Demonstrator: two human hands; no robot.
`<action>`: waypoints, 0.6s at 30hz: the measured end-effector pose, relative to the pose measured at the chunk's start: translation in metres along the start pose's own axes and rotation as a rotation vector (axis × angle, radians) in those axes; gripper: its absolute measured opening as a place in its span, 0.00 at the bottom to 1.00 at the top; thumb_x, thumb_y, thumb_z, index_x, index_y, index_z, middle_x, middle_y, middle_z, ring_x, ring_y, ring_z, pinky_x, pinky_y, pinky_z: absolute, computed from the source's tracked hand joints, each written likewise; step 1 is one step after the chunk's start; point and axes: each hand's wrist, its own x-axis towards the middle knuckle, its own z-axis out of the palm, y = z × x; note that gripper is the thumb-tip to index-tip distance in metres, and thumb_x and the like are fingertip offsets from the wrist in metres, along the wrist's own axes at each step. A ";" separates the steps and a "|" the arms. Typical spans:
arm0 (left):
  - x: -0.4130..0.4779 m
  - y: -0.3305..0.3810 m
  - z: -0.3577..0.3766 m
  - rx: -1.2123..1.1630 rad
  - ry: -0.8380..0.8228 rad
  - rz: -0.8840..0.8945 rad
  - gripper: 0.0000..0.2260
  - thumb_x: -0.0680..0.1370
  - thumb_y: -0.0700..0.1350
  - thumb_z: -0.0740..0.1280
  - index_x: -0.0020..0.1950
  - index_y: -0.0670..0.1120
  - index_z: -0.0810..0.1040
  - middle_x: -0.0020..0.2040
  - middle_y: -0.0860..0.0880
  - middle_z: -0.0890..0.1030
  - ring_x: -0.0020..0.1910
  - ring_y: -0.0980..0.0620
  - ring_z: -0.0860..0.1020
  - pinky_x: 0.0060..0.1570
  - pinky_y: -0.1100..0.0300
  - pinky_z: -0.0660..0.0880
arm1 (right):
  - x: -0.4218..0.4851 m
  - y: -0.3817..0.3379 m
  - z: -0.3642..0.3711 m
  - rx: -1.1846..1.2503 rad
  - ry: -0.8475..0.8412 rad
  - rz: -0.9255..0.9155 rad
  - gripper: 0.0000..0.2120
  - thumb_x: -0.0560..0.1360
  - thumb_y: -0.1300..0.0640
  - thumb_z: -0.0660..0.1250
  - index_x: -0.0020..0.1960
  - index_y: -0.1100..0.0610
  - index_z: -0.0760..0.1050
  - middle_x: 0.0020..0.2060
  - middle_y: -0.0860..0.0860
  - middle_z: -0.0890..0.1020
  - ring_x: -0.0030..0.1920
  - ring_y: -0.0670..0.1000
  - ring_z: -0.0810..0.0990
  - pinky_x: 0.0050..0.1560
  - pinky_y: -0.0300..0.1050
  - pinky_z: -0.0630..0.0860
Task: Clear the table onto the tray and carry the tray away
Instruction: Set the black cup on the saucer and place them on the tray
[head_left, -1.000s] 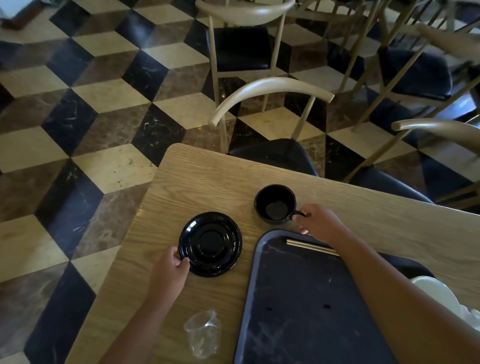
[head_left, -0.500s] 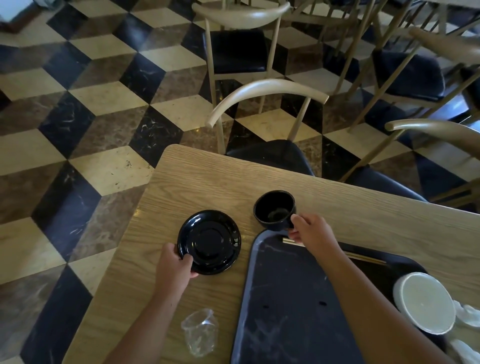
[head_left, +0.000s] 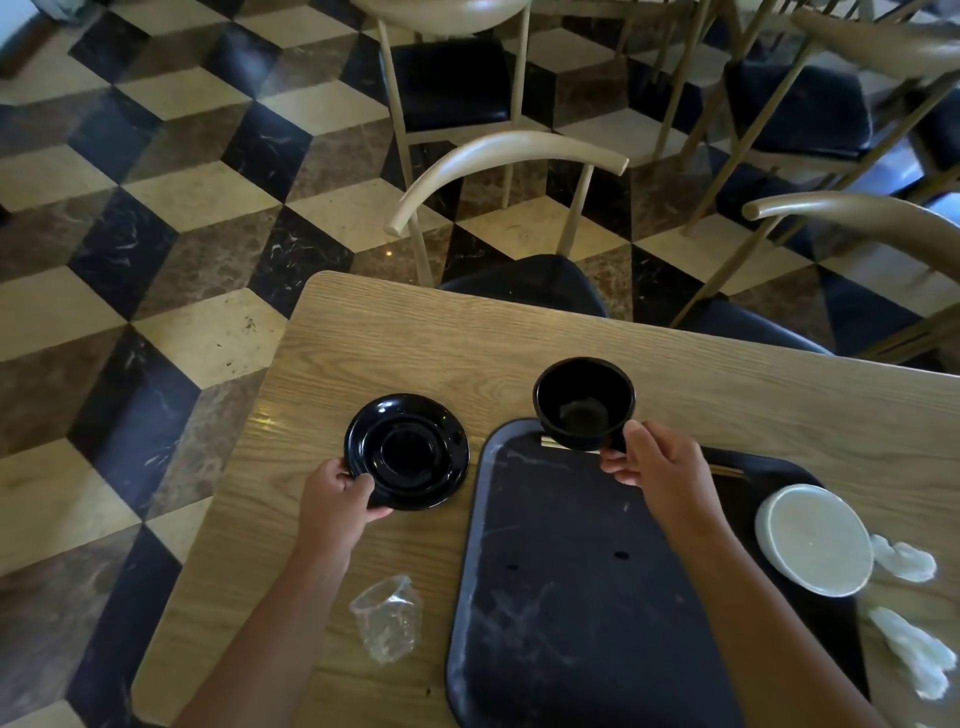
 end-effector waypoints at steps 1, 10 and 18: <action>-0.005 0.001 0.001 -0.007 -0.004 0.002 0.04 0.77 0.33 0.64 0.46 0.41 0.75 0.45 0.40 0.78 0.45 0.43 0.82 0.43 0.47 0.83 | -0.004 0.003 -0.005 0.005 0.002 -0.005 0.18 0.82 0.52 0.58 0.42 0.60 0.81 0.37 0.56 0.86 0.43 0.58 0.85 0.51 0.61 0.81; -0.056 -0.007 0.038 -0.161 -0.112 -0.031 0.07 0.78 0.32 0.64 0.54 0.38 0.75 0.51 0.41 0.79 0.50 0.44 0.82 0.42 0.51 0.83 | -0.023 0.039 -0.047 -0.075 0.057 -0.045 0.20 0.80 0.48 0.56 0.37 0.55 0.80 0.34 0.52 0.85 0.39 0.54 0.83 0.48 0.61 0.80; -0.081 -0.031 0.094 -0.073 -0.223 -0.056 0.07 0.78 0.31 0.62 0.50 0.42 0.73 0.54 0.29 0.77 0.53 0.38 0.80 0.39 0.49 0.83 | -0.037 0.066 -0.076 -0.069 -0.016 -0.035 0.20 0.80 0.48 0.56 0.38 0.55 0.79 0.35 0.52 0.85 0.40 0.53 0.83 0.48 0.60 0.79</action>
